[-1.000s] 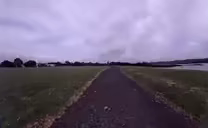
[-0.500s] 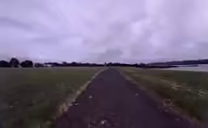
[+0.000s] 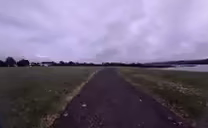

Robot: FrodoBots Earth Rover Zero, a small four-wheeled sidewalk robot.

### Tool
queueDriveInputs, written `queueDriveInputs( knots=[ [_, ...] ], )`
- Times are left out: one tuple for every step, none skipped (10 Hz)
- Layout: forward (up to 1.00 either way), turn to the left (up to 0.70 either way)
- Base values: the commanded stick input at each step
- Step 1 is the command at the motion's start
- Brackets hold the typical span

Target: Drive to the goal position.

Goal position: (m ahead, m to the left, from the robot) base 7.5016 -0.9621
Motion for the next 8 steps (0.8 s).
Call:
queueDriveInputs(
  knots=[
    [0.70,0.00],
    [0.70,0.00],
    [0.70,0.00],
    [0.70,0.00],
    [0.70,0.00],
    [0.70,0.00],
    [0.70,0.00],
    [0.70,0.00]
  ],
)
